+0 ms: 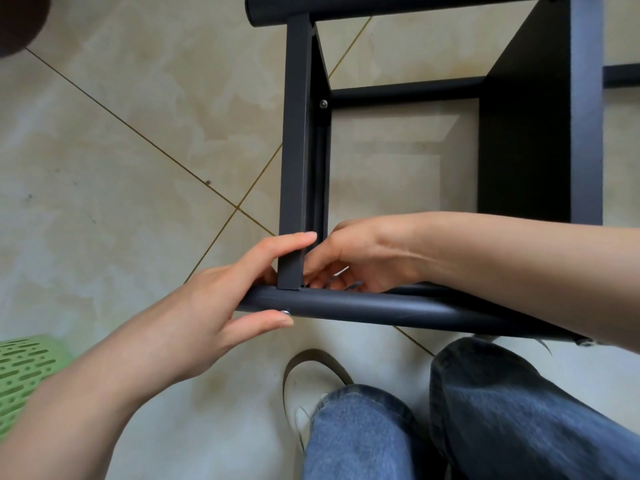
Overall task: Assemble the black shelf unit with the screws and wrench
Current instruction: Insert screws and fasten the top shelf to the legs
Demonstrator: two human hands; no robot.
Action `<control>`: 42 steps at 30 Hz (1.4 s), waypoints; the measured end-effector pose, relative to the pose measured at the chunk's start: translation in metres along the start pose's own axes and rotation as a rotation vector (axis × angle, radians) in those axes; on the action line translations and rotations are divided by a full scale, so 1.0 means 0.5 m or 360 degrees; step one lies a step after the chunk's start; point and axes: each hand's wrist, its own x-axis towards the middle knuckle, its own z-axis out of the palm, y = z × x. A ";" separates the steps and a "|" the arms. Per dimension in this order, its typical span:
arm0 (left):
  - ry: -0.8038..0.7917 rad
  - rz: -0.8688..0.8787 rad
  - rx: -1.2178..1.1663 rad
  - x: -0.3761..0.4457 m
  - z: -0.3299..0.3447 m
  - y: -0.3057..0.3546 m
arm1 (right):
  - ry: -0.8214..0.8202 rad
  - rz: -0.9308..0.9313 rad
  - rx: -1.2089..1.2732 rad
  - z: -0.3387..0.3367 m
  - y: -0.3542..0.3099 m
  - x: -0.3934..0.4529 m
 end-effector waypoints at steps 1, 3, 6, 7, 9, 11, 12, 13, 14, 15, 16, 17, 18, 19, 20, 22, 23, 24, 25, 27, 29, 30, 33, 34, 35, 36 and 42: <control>-0.0007 -0.0003 0.0004 0.001 0.000 0.001 | 0.0037 0.0013 -0.0019 0.002 0.000 0.003; -0.0023 -0.0002 -0.0003 0.001 0.000 0.003 | 0.0078 0.0016 -0.0036 0.004 0.000 0.005; -0.0034 -0.0009 -0.0024 0.002 0.000 0.004 | -0.0011 -0.0002 0.0013 -0.002 0.001 -0.001; -0.0034 -0.0012 -0.0033 0.002 -0.001 0.003 | -0.0057 -0.0003 0.0053 -0.006 0.001 -0.004; -0.0039 -0.0018 -0.0049 0.002 -0.002 0.003 | -0.0109 -0.0022 0.0100 -0.011 0.004 -0.007; -0.0045 -0.0027 -0.0055 0.002 -0.003 0.004 | -0.0102 -0.0059 0.0090 -0.010 0.008 -0.006; -0.0046 -0.0030 -0.0055 0.003 -0.003 0.003 | -0.0075 -0.0074 0.0087 -0.007 0.010 -0.004; -0.0046 -0.0033 -0.0054 0.003 -0.003 0.003 | -0.0040 -0.0085 0.0080 -0.005 0.012 -0.002; -0.0048 -0.0035 -0.0050 0.003 -0.003 0.003 | -0.0007 -0.0094 0.0061 -0.002 0.013 0.000; -0.0049 -0.0036 -0.0047 0.002 -0.003 0.002 | 0.0016 -0.0102 0.0038 0.001 0.013 0.003; -0.0050 -0.0037 -0.0045 0.002 -0.003 0.002 | 0.0029 -0.0107 0.0020 0.002 0.013 0.004; -0.0050 -0.0040 -0.0046 0.002 -0.003 0.001 | 0.0031 -0.0107 0.0013 0.002 0.012 0.004; -0.0048 -0.0044 -0.0049 0.002 -0.003 0.001 | 0.0017 -0.0102 0.0017 0.001 0.010 0.004; -0.0046 -0.0048 -0.0053 0.002 -0.003 0.001 | -0.0014 -0.0092 0.0031 -0.001 0.009 0.002; -0.0046 -0.0053 -0.0056 0.001 -0.002 0.000 | -0.0056 -0.0079 0.0053 -0.003 0.007 -0.001; -0.0051 -0.0059 -0.0065 0.002 -0.002 0.000 | -0.0123 -0.0061 0.0108 -0.007 0.007 -0.006; -0.0054 -0.0064 -0.0071 0.002 -0.002 0.001 | -0.0133 -0.0068 0.0122 -0.008 0.008 -0.006; -0.0057 -0.0073 -0.0075 0.002 -0.002 0.001 | -0.0127 -0.0079 0.0127 -0.007 0.009 -0.005; -0.0064 -0.0083 -0.0074 0.003 -0.003 0.001 | -0.0106 -0.0087 0.0125 -0.006 0.010 -0.004; -0.0079 -0.0095 -0.0066 0.004 -0.003 0.001 | -0.0051 -0.0097 0.0101 -0.001 0.011 -0.001; -0.0083 -0.0100 -0.0079 0.004 -0.002 0.000 | -0.0008 -0.0115 0.0027 0.002 0.014 0.002; -0.0085 -0.0102 -0.0092 0.004 -0.002 0.001 | 0.0002 -0.0121 -0.0004 0.002 0.015 0.003; -0.0083 -0.0093 -0.0096 0.003 0.000 0.002 | -0.0020 -0.0093 -0.0001 -0.004 0.014 0.000; -0.0084 -0.0091 -0.0093 0.002 0.000 0.002 | -0.0053 -0.0075 0.0019 -0.006 0.012 -0.003; -0.0087 -0.0089 -0.0093 0.002 -0.001 0.003 | -0.0097 -0.0064 0.0037 -0.007 0.010 -0.005; -0.0089 -0.0087 -0.0097 0.003 -0.001 0.004 | -0.0133 -0.0065 0.0055 -0.008 0.008 -0.006; -0.0090 -0.0094 -0.0096 0.003 -0.002 0.004 | -0.0122 -0.0101 0.0108 -0.004 0.014 0.003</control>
